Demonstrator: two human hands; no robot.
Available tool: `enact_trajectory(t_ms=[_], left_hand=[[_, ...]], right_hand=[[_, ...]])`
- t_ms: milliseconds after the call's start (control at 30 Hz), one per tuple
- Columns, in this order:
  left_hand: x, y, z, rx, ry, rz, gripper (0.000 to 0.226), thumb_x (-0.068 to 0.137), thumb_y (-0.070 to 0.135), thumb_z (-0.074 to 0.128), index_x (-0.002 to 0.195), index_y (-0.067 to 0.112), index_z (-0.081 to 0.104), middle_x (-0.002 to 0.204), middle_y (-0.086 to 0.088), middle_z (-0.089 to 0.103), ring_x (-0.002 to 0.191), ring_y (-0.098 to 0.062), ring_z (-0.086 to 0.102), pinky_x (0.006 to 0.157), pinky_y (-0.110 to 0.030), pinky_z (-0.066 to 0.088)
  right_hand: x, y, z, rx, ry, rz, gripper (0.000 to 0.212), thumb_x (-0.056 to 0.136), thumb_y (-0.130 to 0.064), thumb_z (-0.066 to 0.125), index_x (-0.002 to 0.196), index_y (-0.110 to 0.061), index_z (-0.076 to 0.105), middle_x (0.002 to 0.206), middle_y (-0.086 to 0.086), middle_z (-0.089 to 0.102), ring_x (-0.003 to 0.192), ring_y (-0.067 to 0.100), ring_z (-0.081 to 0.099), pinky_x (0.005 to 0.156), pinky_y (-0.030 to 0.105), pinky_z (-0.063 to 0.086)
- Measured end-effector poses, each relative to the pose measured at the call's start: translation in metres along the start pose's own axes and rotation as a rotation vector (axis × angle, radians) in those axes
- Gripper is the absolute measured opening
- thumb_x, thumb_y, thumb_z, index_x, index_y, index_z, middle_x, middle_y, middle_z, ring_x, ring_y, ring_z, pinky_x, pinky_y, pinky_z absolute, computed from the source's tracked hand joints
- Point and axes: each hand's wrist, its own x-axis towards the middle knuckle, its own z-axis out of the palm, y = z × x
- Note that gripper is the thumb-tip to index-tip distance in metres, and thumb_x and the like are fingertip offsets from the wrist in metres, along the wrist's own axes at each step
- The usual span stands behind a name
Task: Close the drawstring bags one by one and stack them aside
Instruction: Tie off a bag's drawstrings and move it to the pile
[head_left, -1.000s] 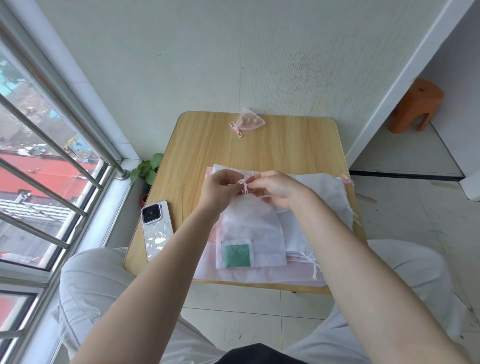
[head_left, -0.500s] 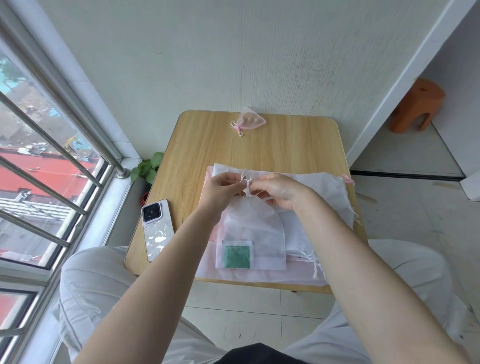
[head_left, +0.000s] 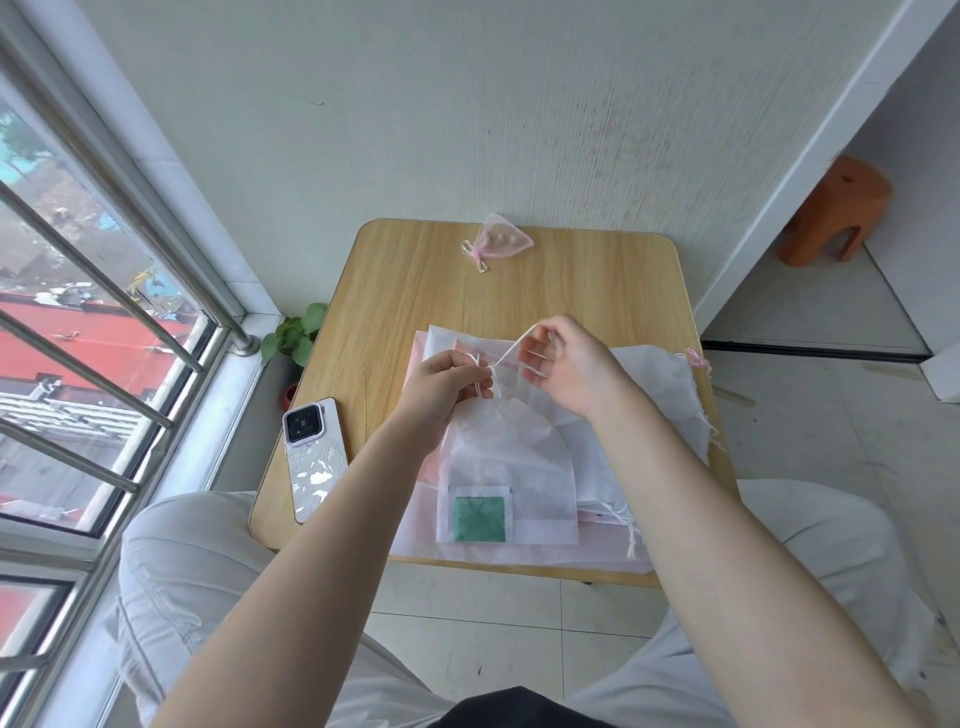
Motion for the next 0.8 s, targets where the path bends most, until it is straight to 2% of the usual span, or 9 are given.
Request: enact_trajectory(t_ms=[100, 167, 233, 267, 333, 400, 500, 600, 800], left_hand=[[0.0, 0.0, 0.001, -0.012, 0.007, -0.013, 0.024, 0.086, -0.005, 0.063, 0.068, 0.008, 0.052, 0.072, -0.015, 0.059, 0.058, -0.02, 0.058, 0.055, -0.026, 0.049], [0.001, 0.0, 0.002, -0.039, 0.0, -0.021, 0.017, 0.088, 0.0, 0.062, 0.073, 0.006, 0.056, 0.071, -0.013, 0.06, 0.06, -0.02, 0.058, 0.057, -0.027, 0.049], [0.001, 0.0, 0.002, -0.075, -0.007, -0.029, 0.009, 0.09, 0.006, 0.063, 0.081, 0.005, 0.061, 0.075, -0.012, 0.063, 0.061, -0.019, 0.06, 0.059, -0.026, 0.05], [0.001, 0.0, 0.002, -0.088, -0.001, -0.026, 0.01, 0.09, 0.008, 0.064, 0.08, 0.006, 0.061, 0.079, -0.012, 0.064, 0.061, -0.018, 0.061, 0.062, -0.026, 0.05], [0.003, -0.002, 0.001, -0.097, 0.031, -0.008, 0.019, 0.09, 0.01, 0.066, 0.073, 0.01, 0.057, 0.083, -0.011, 0.064, 0.062, -0.018, 0.061, 0.062, -0.025, 0.051], [0.003, -0.004, 0.0, -0.065, 0.103, 0.009, 0.024, 0.093, 0.012, 0.065, 0.072, 0.013, 0.054, 0.077, -0.007, 0.065, 0.061, -0.016, 0.06, 0.058, -0.023, 0.049], [0.003, -0.009, 0.0, 0.023, 0.189, 0.033, 0.027, 0.095, 0.016, 0.062, 0.071, 0.016, 0.05, 0.075, -0.002, 0.067, 0.057, -0.012, 0.055, 0.053, -0.018, 0.043], [0.002, -0.014, 0.002, 0.083, 0.233, 0.056, 0.026, 0.095, 0.021, 0.062, 0.072, 0.017, 0.049, 0.074, 0.003, 0.067, 0.057, -0.009, 0.053, 0.055, -0.018, 0.041], [-0.001, -0.012, -0.004, 0.122, 0.302, 0.075, 0.024, 0.094, 0.019, 0.063, 0.074, 0.015, 0.051, 0.079, -0.003, 0.067, 0.056, -0.009, 0.055, 0.056, -0.018, 0.043]], right_hand=[[-0.004, -0.002, 0.002, 0.261, -0.049, -0.039, 0.031, 0.091, -0.015, 0.05, 0.061, -0.013, 0.041, 0.078, 0.011, 0.064, 0.085, 0.029, 0.067, 0.085, 0.038, 0.052], [-0.006, -0.003, 0.006, 0.309, -0.083, -0.049, 0.031, 0.09, -0.014, 0.047, 0.06, -0.014, 0.038, 0.069, 0.012, 0.059, 0.078, 0.03, 0.067, 0.087, 0.041, 0.054], [-0.007, -0.004, 0.01, 0.257, -0.074, -0.029, 0.032, 0.09, -0.016, 0.044, 0.06, -0.015, 0.035, 0.057, 0.005, 0.043, 0.054, 0.021, 0.051, 0.067, 0.033, 0.054], [-0.008, -0.004, 0.011, 0.194, -0.061, -0.011, 0.032, 0.089, -0.017, 0.044, 0.059, -0.016, 0.033, 0.053, 0.002, 0.036, 0.046, 0.017, 0.038, 0.053, 0.026, 0.045], [-0.01, -0.005, 0.013, -0.001, -0.023, 0.0, 0.031, 0.086, -0.018, 0.044, 0.057, -0.019, 0.032, 0.05, -0.001, 0.029, 0.041, 0.014, 0.022, 0.044, 0.023, 0.02], [-0.014, -0.006, 0.017, -0.323, 0.049, -0.053, 0.028, 0.083, -0.016, 0.045, 0.058, -0.018, 0.034, 0.051, 0.001, 0.031, 0.041, 0.014, 0.02, 0.044, 0.022, 0.014], [-0.021, -0.007, 0.025, -0.926, 0.155, -0.246, 0.025, 0.083, -0.018, 0.048, 0.062, -0.016, 0.035, 0.061, 0.004, 0.04, 0.052, 0.018, 0.031, 0.05, 0.027, 0.024], [-0.025, -0.004, 0.029, -1.352, 0.116, -0.314, 0.022, 0.087, -0.028, 0.052, 0.072, -0.016, 0.04, 0.072, -0.003, 0.046, 0.064, 0.016, 0.04, 0.054, 0.031, 0.028], [-0.03, -0.003, 0.026, -1.598, 0.089, -0.303, 0.03, 0.087, -0.039, 0.054, 0.086, -0.01, 0.058, 0.078, -0.002, 0.057, 0.071, 0.019, 0.053, 0.059, 0.031, 0.038]])
